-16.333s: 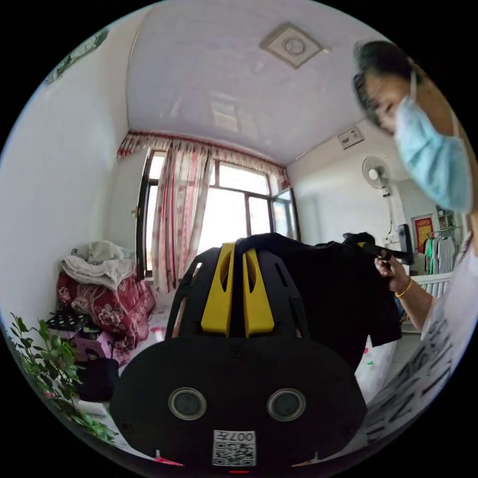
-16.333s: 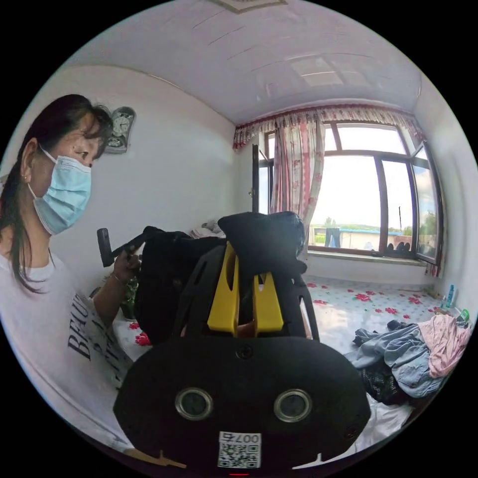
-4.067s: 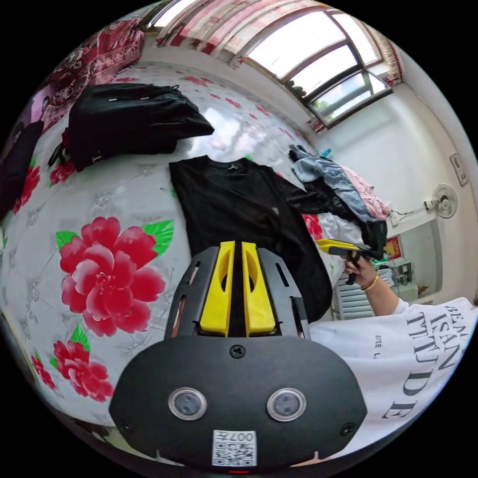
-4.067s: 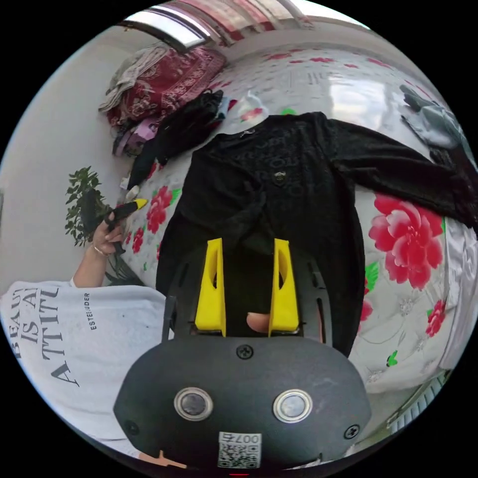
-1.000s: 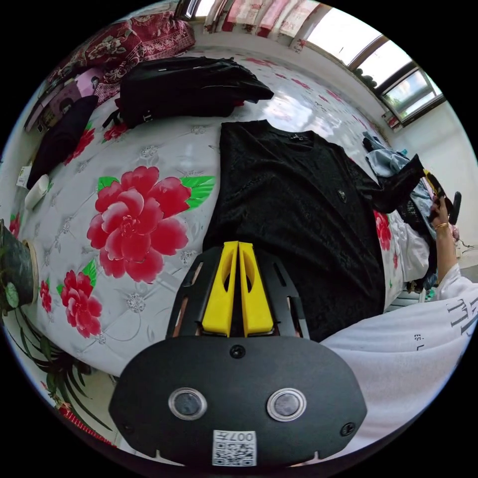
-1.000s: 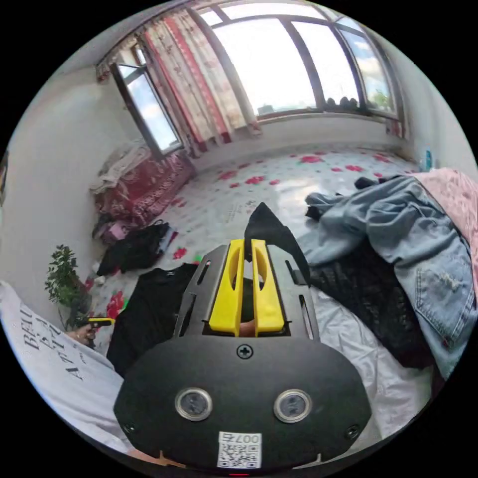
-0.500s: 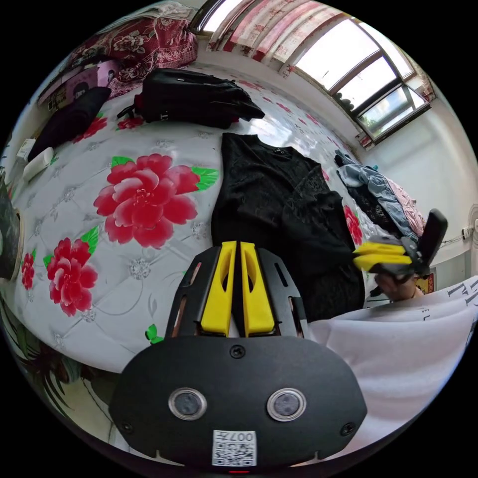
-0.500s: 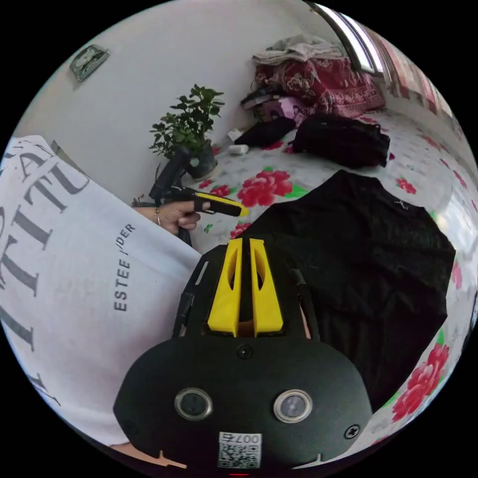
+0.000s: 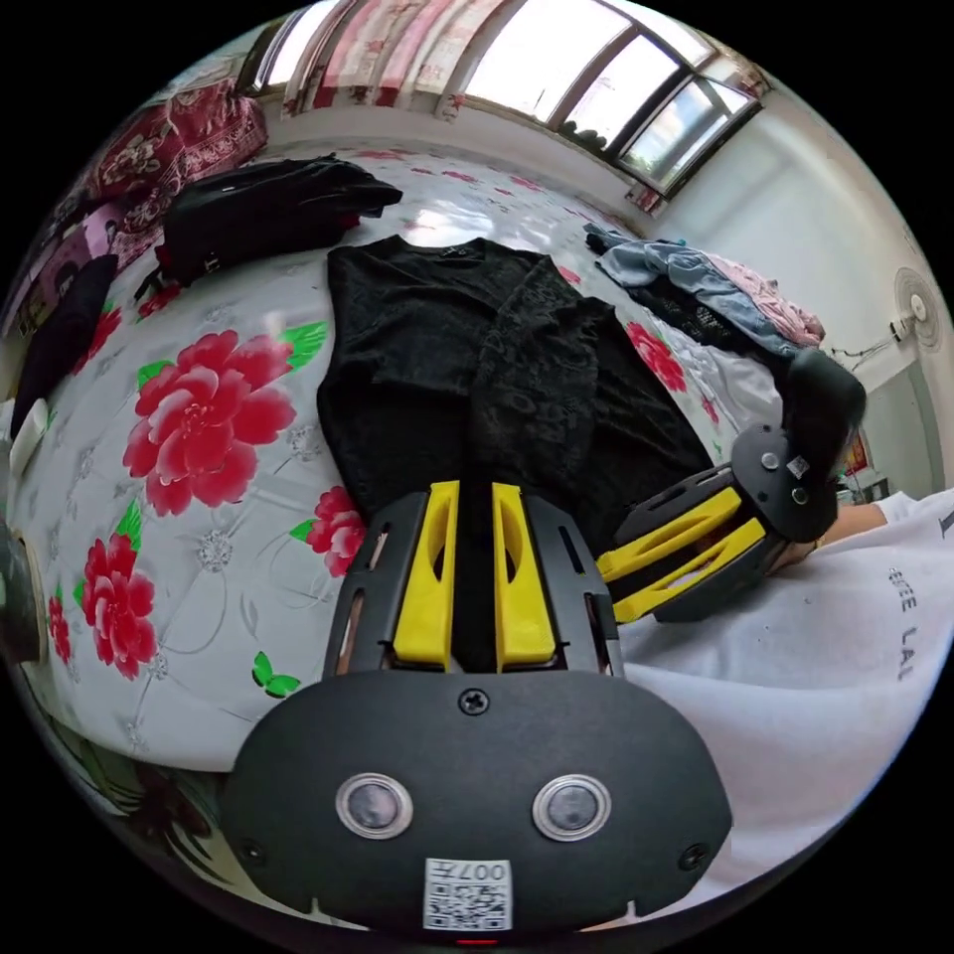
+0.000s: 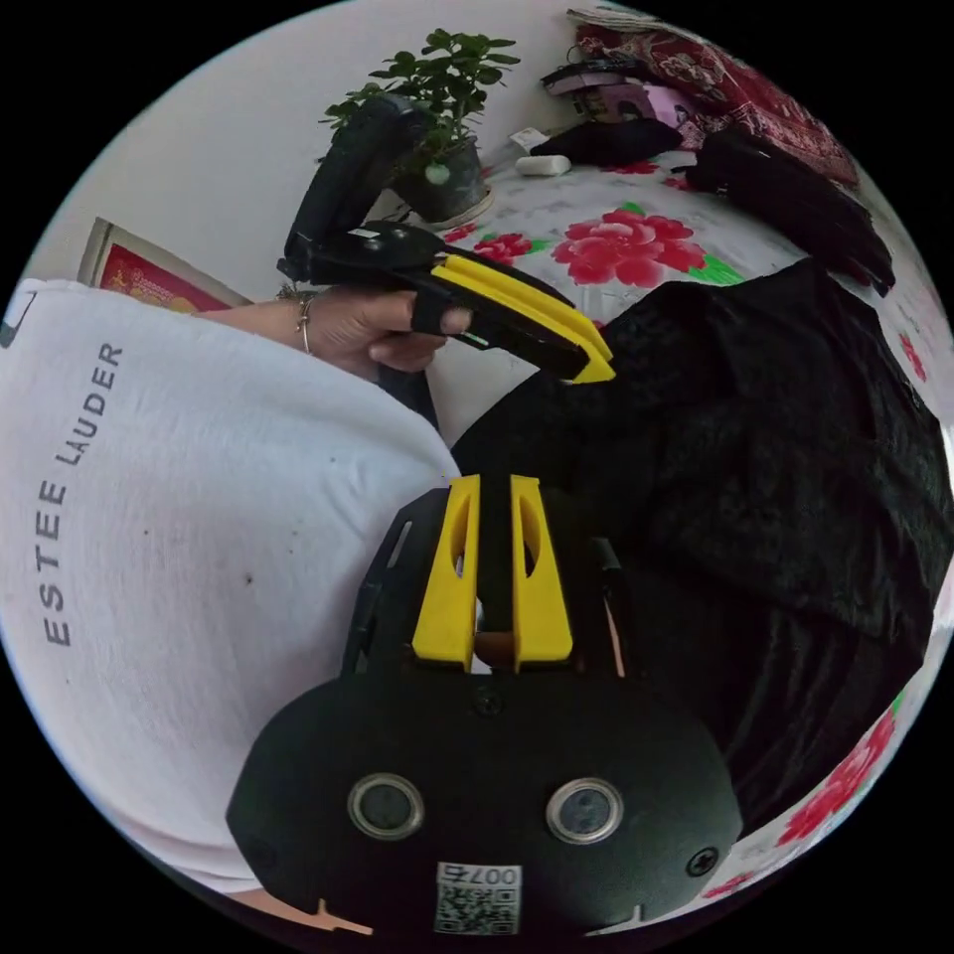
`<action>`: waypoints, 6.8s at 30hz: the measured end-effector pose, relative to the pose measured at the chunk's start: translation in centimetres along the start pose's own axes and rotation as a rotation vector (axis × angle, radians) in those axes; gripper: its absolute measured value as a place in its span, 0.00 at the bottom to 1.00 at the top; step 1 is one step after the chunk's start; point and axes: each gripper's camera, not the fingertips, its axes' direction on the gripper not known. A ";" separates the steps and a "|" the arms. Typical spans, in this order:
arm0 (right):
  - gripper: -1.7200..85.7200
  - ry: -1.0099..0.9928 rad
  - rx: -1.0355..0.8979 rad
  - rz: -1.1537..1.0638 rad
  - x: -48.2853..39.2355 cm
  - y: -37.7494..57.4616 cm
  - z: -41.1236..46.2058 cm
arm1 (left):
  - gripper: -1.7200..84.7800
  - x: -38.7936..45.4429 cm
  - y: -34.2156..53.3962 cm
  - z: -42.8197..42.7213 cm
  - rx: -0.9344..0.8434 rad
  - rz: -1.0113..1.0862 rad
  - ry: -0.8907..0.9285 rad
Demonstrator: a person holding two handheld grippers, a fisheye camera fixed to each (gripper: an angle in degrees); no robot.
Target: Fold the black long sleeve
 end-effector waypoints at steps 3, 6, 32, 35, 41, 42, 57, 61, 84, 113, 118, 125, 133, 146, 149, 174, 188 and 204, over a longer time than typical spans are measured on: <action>0.09 0.043 0.066 0.057 1.2 3.3 -2.5 | 0.10 2.1 -1.9 2.5 -0.088 -0.008 -0.080; 0.10 0.136 0.135 0.187 3.4 9.1 -5.6 | 0.09 3.4 -2.6 4.9 -0.219 0.034 -0.298; 0.05 -0.195 0.028 0.736 18.0 43.7 -10.1 | 0.02 2.0 9.7 6.7 -0.432 -0.101 -0.043; 0.03 -0.265 0.146 0.670 18.5 43.9 -14.8 | 0.01 0.5 8.9 2.6 -0.347 -0.076 0.164; 0.04 -0.404 0.640 0.614 24.1 43.6 -27.6 | 0.01 -9.5 4.9 -5.0 0.165 -0.311 0.712; 0.04 -0.396 0.685 0.633 25.0 43.4 -28.6 | 0.01 -10.8 4.5 -5.0 0.209 -0.376 0.713; 0.14 0.110 0.444 0.869 31.3 39.3 -25.9 | 0.13 -7.4 -1.4 -1.9 0.117 -0.343 0.015; 0.14 0.153 0.447 0.839 31.9 37.2 -26.0 | 0.15 -2.4 -6.5 0.2 0.056 0.015 -0.056; 0.13 0.159 0.296 0.815 32.3 35.0 -23.6 | 0.11 -12.7 -6.5 0.7 0.053 -0.496 0.104; 0.02 -0.354 0.713 0.712 24.6 50.2 -36.5 | 0.01 -11.6 3.4 -9.3 0.137 -0.406 0.616; 0.02 -0.274 0.737 0.705 31.0 45.4 -40.0 | 0.02 -15.2 -6.6 -6.4 0.164 -0.441 0.465; 0.07 0.052 0.720 0.996 39.1 44.4 -35.2 | 0.09 -16.1 -11.5 0.6 0.146 -0.551 0.222; 0.13 -0.125 0.820 1.272 36.8 53.1 -21.0 | 0.10 -14.4 0.3 1.7 0.045 -0.547 0.176; 0.08 -0.064 0.902 0.996 38.4 37.2 -18.4 | 0.10 -15.5 7.1 1.0 0.108 -0.721 0.247; 0.07 0.142 0.680 0.616 32.8 24.0 -19.1 | 0.10 -15.4 8.4 0.6 0.139 -0.726 0.241; 0.15 -0.349 0.600 0.935 45.0 14.3 9.6 | 0.10 -16.3 7.3 5.1 0.136 -0.671 0.507; 0.11 -0.444 0.307 0.585 40.6 -26.3 28.9 | 0.08 -30.1 17.7 -7.0 0.552 -1.021 0.105; 0.10 0.130 -0.032 0.079 29.6 -27.4 28.7 | 0.08 -23.7 18.7 -8.1 0.562 -1.119 -0.250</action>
